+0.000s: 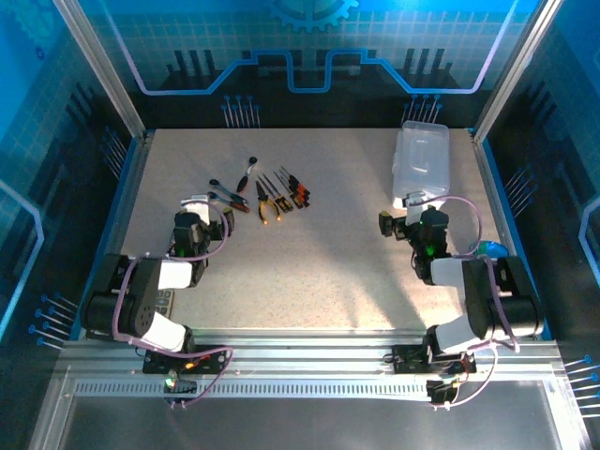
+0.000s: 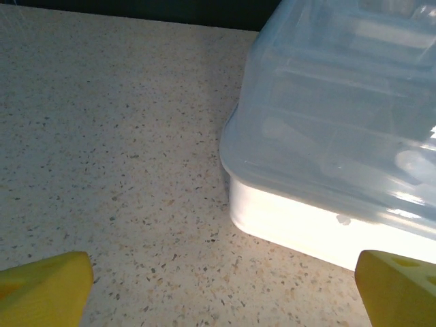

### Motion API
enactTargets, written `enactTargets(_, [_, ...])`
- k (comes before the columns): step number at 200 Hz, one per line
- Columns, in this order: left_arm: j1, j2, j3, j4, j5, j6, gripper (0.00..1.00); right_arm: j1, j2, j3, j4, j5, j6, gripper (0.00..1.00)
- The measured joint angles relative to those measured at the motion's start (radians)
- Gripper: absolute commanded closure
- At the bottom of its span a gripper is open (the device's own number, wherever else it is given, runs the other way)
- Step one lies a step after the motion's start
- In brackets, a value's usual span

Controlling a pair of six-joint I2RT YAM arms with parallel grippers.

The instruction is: Pack the tool kit

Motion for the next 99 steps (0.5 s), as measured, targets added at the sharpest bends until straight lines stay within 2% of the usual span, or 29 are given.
enactTargets(18, [-0.005,-0.101,0.106,-0.230,-0.012,-0.037,0.01,0.001,-0.139,0.044,-0.138,0.009,0.000,0.00])
enactTargets(44, [-0.010,-0.136,0.361,-0.531,-0.014,-0.106,0.01,-0.001,-0.257,0.242,-0.353,0.041,-0.001,0.00])
enactTargets(68, [-0.018,-0.135,0.519,-0.743,-0.006,-0.157,0.01,-0.039,-0.217,0.470,-0.547,0.045,0.034,0.00])
enactTargets(99, [-0.037,-0.118,0.599,-0.916,0.013,-0.182,0.01,-0.069,-0.058,0.694,-0.719,0.093,0.086,0.00])
